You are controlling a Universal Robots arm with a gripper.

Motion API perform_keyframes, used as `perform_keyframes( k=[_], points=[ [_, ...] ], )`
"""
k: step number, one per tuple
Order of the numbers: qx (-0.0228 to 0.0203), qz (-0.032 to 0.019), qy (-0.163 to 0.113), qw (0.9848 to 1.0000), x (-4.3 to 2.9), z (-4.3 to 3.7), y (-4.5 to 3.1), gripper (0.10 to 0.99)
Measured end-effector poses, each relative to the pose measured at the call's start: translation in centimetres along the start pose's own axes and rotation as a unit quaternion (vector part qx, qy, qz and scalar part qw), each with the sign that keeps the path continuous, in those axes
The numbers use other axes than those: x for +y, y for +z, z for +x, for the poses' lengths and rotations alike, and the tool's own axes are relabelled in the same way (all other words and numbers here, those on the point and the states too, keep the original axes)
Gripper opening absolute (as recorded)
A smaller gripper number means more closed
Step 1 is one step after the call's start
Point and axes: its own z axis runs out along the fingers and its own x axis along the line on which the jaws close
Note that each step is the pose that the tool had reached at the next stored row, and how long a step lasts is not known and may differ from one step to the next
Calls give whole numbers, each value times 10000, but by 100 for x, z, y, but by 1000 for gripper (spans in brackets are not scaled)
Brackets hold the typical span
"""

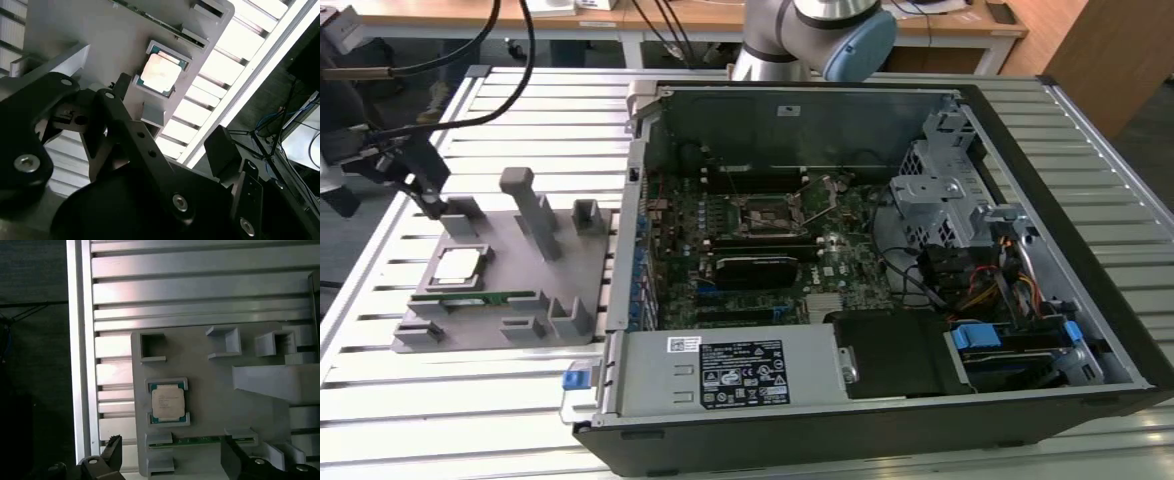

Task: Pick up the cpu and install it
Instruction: 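Pick up the cpu and move it towards the insertion slot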

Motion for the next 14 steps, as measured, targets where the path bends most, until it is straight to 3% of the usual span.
perform_keyframes(
  k=[1, 2, 3, 9, 14],
  points=[
    [0, 0, -17, 10000, -4, 0, 15, 875],
    [0, 0, -19, 10000, -4, 0, 16, 875],
    [-1, 0, -20, 10000, -4, 0, 16, 937],
    [-2, -1, -38, 10000, -4, -2, 21, 937],
    [17, 2, -418, 9991, -6, -4, 57, 937]
  ],
)
